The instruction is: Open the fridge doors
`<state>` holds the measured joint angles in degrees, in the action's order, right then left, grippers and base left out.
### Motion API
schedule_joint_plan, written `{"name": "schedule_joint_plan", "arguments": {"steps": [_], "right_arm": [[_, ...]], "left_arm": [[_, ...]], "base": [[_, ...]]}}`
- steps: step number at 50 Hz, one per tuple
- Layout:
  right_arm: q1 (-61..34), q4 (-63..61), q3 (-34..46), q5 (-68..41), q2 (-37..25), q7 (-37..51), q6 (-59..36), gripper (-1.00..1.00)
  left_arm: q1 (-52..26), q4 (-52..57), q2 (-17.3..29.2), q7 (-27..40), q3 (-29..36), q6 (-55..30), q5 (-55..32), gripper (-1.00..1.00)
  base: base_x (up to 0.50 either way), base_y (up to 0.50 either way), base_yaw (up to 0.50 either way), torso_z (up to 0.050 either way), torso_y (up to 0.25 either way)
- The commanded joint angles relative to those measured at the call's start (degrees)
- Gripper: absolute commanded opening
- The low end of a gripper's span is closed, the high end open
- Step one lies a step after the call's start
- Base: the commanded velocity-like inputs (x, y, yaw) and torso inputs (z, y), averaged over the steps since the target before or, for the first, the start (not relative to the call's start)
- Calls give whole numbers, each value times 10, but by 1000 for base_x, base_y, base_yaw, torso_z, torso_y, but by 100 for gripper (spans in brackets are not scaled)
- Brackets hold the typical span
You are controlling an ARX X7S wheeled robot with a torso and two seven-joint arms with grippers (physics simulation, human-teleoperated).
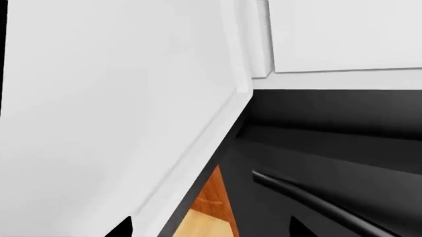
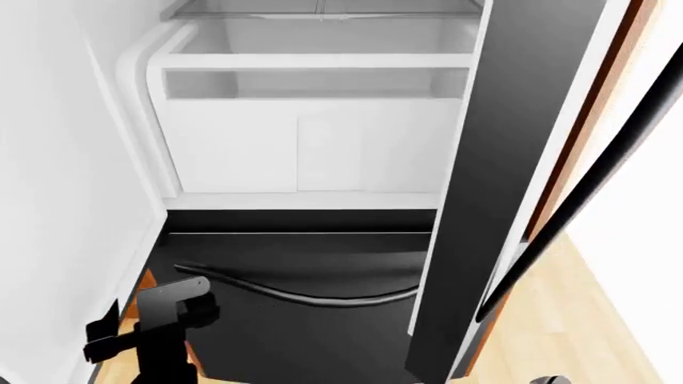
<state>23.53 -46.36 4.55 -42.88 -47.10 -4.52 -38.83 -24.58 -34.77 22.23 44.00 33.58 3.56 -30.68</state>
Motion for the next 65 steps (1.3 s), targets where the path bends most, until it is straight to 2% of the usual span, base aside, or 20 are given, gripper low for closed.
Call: {"name": "schedule_joint_plan", "arguments": {"steps": [1,18,35,53,65], "right_arm": [[-36,0,66,31,19,-6,-10,100],[-127,-3,179,94,113,24,-42,100],[-201,-49,186,70,175,78,-96,100],[-372,-53,173,10,282,154,-190,100],[-420,-44,191,-2,305,169,-221,100]], "left_arm": [[3,3,3,3,-4,1,-3,100],[4,6,4,1,-6,3,-5,100],[5,2,1,-15,-10,15,-12,100],[7,14,5,-13,-10,11,-12,100],[8,18,5,-11,-11,9,-14,100]], "base": [[0,0,0,0,0],[0,0,0,0,0],[0,0,0,0,0],[0,0,0,0,0],[0,0,0,0,0]]}}
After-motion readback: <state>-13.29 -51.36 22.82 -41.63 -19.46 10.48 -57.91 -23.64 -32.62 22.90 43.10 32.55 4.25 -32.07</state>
